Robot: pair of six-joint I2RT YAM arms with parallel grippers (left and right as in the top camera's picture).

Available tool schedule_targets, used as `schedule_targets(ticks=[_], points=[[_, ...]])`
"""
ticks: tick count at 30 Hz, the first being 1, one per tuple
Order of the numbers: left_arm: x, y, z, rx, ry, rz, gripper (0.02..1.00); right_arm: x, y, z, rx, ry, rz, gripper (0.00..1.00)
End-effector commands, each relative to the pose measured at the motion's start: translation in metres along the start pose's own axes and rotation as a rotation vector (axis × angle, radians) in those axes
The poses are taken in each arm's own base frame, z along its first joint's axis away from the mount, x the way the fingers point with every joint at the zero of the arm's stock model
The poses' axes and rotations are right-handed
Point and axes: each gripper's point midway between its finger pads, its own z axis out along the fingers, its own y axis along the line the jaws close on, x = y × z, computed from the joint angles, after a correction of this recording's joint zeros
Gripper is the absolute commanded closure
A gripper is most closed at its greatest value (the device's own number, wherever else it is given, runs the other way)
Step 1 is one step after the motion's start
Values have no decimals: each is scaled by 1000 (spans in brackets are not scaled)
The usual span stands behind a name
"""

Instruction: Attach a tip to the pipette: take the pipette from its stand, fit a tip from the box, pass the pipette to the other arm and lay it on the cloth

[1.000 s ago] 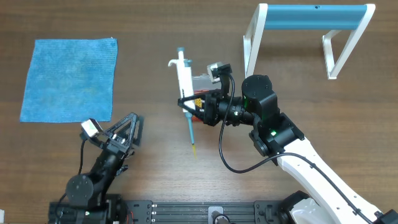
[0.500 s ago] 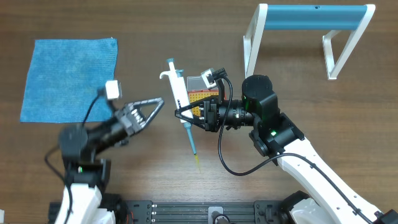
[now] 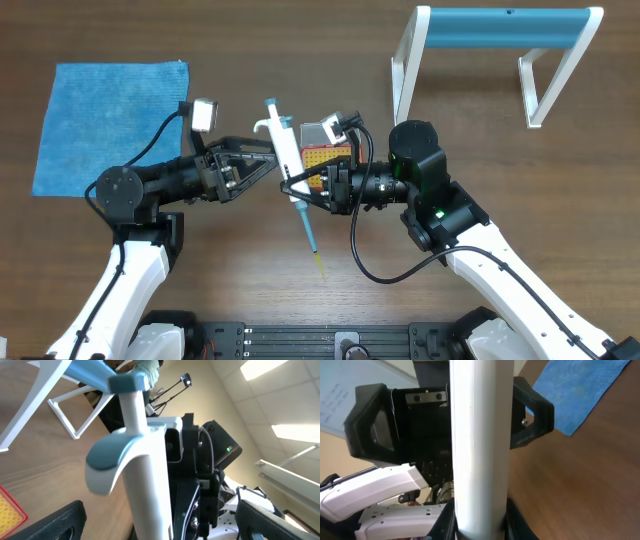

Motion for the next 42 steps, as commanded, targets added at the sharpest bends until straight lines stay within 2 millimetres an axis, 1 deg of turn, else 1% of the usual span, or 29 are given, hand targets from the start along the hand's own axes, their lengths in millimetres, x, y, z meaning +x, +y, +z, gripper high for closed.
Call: schedule_targets(ticks=[1, 6, 13, 14, 15, 16, 17, 18, 19, 20, 25, 26, 27, 28, 29, 31, 32, 33, 34, 36, 38, 42], points=[[-10, -7, 10, 15, -46, -7, 49, -1, 9, -1, -31, 14, -11, 919], [-14, -10, 21, 26, -94, 4, 51, -1, 9, -1, -31, 14, -11, 919], [-18, -8, 21, 20, -116, 18, 53, -1, 10, -1, -32, 14, -11, 919], [-18, -7, 21, 19, -114, 15, 106, -1, 10, -1, -32, 14, -11, 919], [-18, -6, 22, 17, -114, 12, 288, -1, 10, -1, -32, 14, -11, 919], [-18, -5, 22, 15, -114, 8, 421, -1, 10, -1, -32, 14, -11, 917], [-18, -2, 22, 12, -113, 1, 516, -1, 10, -1, -32, 14, -11, 917], [-18, 0, 22, 9, -112, -6, 689, -1, 10, -1, -32, 14, -11, 919], [-18, 5, 23, 4, -111, -18, 978, -1, 10, -1, -32, 14, -11, 915], [-18, 7, 23, 1, -110, -24, 991, -1, 10, -1, -32, 14, -11, 919], [-17, 14, 24, -7, -108, -43, 991, -1, 10, -1, -32, 15, -11, 917], [-17, 14, 24, -7, -107, -44, 991, -1, 10, -1, -32, 15, -11, 829], [-17, 14, 24, -7, -107, -43, 991, 0, 10, -1, -35, 18, -11, 553], [-17, 14, 24, -8, -107, -44, 991, 2, 12, -2, -45, 28, -10, 421], [-17, 15, 24, -11, -107, -49, 991, 3, 13, -2, -53, 37, -10, 356], [-16, 21, 24, -27, -103, -73, 991, 8, 18, -2, -80, 65, -15, 261], [-14, 26, 24, -42, -100, -75, 991, 11, 20, -4, -99, 82, -22, 255], [-14, 38, 23, -81, -108, -97, 991, 14, 25, -9, -137, 111, -51, 248], [-14, 43, 23, -101, -117, -103, 991, 15, 27, -13, -158, 122, -90, 246], [-15, 53, 21, -138, -138, -108, 989, 13, 27, -23, -186, 128, -127, 246], [-18, 61, 20, -170, -162, -122, 991, 5, 22, -42, -200, 115, -119, 242], [-20, 63, 19, -177, -177, -122, 991, -18, 5, -82, -169, 29, -103, 242]])
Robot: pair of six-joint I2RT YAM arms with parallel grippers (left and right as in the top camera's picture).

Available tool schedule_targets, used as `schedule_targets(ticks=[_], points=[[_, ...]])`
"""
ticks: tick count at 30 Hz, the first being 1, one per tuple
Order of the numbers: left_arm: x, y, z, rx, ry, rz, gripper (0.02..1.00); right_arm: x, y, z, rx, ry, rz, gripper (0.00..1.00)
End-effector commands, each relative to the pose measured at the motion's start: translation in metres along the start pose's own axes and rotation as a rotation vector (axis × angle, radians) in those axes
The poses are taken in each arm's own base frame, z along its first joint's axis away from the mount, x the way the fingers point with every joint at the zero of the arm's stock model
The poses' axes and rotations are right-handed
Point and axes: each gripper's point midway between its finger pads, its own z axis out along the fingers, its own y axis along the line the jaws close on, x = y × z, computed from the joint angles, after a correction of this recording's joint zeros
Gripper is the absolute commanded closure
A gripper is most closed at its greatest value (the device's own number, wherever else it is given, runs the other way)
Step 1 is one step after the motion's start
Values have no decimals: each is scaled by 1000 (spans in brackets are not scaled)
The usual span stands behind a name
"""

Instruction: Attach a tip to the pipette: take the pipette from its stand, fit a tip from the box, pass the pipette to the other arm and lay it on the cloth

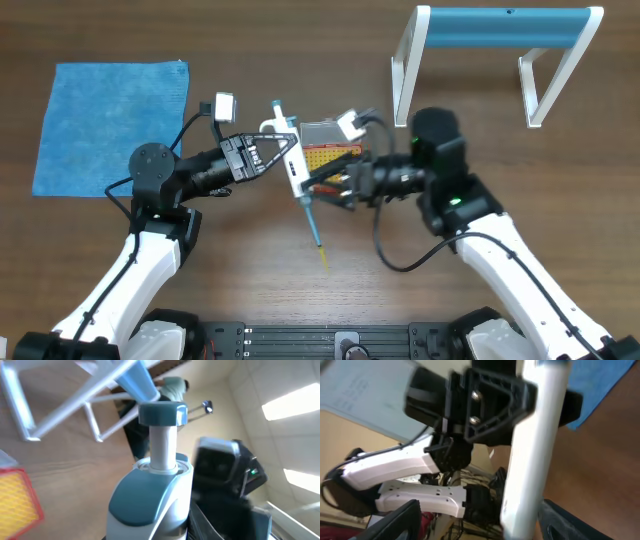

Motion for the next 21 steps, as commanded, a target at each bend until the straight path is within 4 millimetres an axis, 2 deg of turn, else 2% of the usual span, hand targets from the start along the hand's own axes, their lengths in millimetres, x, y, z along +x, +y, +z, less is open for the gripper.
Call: schedule_targets(ticks=[1, 4, 8, 9, 11, 13, 15, 17, 19, 21], points=[[-15, 9, -1, -38, -79, 61, 991, -14, 12, -49, -59, -31, -75, 240], [-19, 17, -2, -68, -105, 34, 989, -29, 0, -74, -1, -112, -85, 240], [-26, 61, -9, -252, -179, -31, 991, -46, -24, -104, 102, -228, -71, 237], [-27, 67, -11, -289, -190, -44, 993, -49, -32, -108, 138, -255, -65, 237], [-34, 79, -14, -385, -201, -58, 993, -49, -62, -120, 276, -319, -11, 237], [-43, 78, -16, -469, -192, -49, 993, -31, -111, -138, 528, -351, 111, 237], [-54, 73, -22, -575, -185, -34, 993, 1, -149, -157, 767, -315, 232, 235], [-64, 63, -34, -704, -163, -13, 991, 15, -160, -168, 866, -289, 269, 235], [-73, 52, -46, -771, -138, -10, 991, 10, -161, -176, 897, -309, 244, 235], [-86, 38, -61, -819, -119, -21, 991, -4, -162, -189, 943, -355, 193, 231]])
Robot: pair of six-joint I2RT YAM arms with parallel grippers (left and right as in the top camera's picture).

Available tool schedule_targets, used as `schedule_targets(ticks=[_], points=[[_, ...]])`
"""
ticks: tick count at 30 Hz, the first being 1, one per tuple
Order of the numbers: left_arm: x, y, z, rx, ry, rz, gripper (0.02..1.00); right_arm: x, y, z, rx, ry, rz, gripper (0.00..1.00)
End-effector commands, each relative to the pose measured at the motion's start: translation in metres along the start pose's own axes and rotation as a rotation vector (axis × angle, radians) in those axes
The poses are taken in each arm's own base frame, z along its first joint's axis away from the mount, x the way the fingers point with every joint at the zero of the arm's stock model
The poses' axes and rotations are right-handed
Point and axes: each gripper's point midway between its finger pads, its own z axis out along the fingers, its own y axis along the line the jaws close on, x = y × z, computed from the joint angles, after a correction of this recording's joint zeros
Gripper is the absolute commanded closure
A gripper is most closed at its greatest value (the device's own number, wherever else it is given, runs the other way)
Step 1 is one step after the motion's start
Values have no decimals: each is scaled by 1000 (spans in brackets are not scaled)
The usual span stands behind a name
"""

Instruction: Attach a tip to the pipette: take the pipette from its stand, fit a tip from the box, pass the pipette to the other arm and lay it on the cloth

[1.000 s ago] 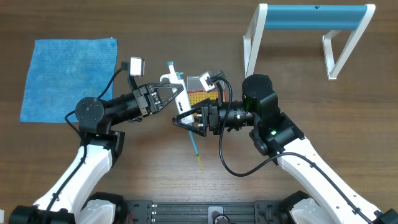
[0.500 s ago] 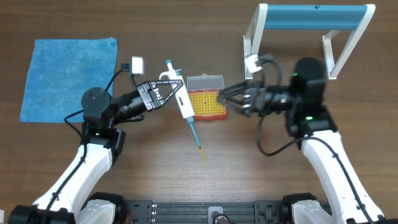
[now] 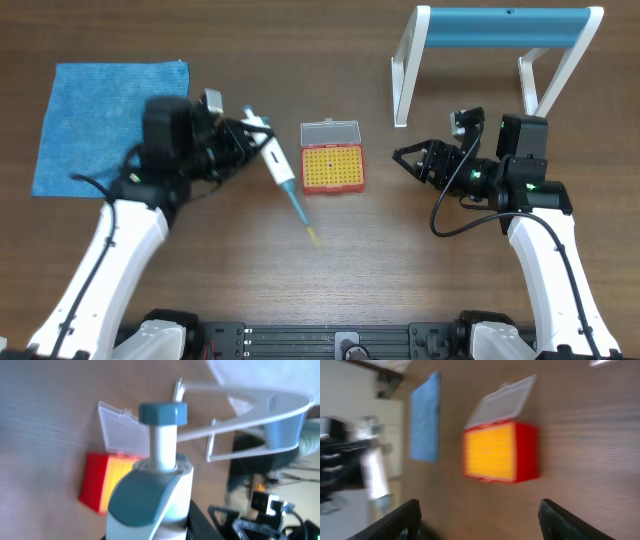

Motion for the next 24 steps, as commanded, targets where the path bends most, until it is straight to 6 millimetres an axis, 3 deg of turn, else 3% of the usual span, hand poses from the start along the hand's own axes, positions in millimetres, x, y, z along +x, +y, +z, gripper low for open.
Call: schedule_targets(ticks=[1, 5, 8, 10, 15, 19, 24], points=[[-56, -27, -53, -126, -97, 171, 991, -45, -31, -17, 215, -180, -165, 231], [-73, -9, -81, -256, -47, 145, 993, -63, -47, -26, 330, -259, -182, 231], [-89, 13, -98, -396, 1, 138, 993, -63, -68, -35, 456, -277, -154, 229], [-100, 26, -106, -471, 37, 150, 993, -61, -72, -36, 474, -268, -144, 231], [-157, 69, -117, -615, 93, 160, 993, -32, -81, -32, 507, -171, -51, 229], [-206, 118, -131, -792, 75, 152, 993, -10, -84, -25, 557, -107, 16, 231], [-258, 167, -152, -1009, 40, 253, 993, -1, -81, -17, 631, -116, 58, 231]])
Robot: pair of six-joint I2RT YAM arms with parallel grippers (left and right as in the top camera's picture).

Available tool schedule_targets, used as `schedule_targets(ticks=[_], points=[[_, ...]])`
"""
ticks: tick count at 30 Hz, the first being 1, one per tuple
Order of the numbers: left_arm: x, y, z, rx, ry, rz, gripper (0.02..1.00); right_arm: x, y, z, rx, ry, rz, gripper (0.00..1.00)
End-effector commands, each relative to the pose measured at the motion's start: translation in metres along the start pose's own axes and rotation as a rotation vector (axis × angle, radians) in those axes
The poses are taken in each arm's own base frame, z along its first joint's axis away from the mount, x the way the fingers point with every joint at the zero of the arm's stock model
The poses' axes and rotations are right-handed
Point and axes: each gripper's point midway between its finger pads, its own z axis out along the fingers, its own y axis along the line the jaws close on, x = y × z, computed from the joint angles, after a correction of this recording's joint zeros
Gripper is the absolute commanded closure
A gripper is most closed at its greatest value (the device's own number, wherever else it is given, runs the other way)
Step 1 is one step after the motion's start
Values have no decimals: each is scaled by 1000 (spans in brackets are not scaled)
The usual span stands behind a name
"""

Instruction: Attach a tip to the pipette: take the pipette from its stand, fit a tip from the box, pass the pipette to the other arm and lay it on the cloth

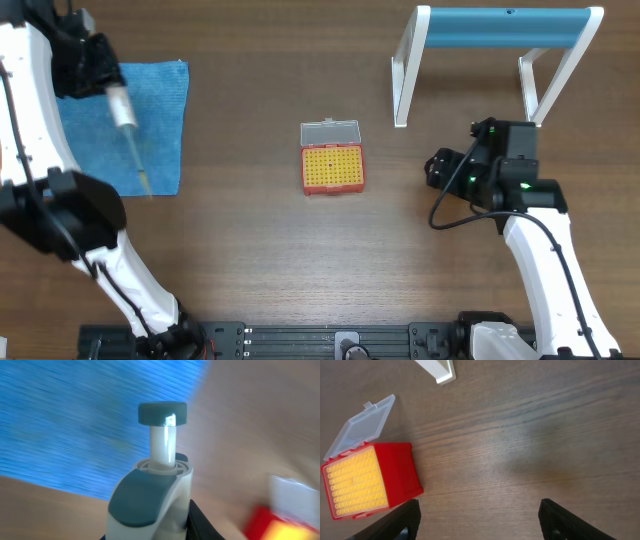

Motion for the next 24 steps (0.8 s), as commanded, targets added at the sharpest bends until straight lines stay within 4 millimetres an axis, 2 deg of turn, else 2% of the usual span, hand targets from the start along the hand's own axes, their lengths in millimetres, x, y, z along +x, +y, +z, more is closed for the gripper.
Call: schedule_targets(ticks=[1, 4, 9, 13, 17, 20, 24], points=[[-47, 64, 7, -286, -84, 138, 993, 1, 7, 2, 94, -38, 51, 229], [-63, 76, 22, -351, -90, 236, 991, 7, 16, 5, 101, -33, 74, 229], [-81, 79, 65, -350, -70, 353, 991, 23, 37, 13, 81, 6, 80, 229], [-81, 76, 113, -279, -10, 405, 991, 33, 47, 17, 92, 16, 78, 229], [-73, 68, 151, -184, 43, 422, 991, 37, 51, 18, 98, 12, 95, 229], [-72, 65, 169, -159, 53, 427, 991, 39, 55, 18, 93, 16, 102, 229], [-77, 62, 171, -144, 34, 444, 991, 39, 56, 18, 90, 14, 125, 224]])
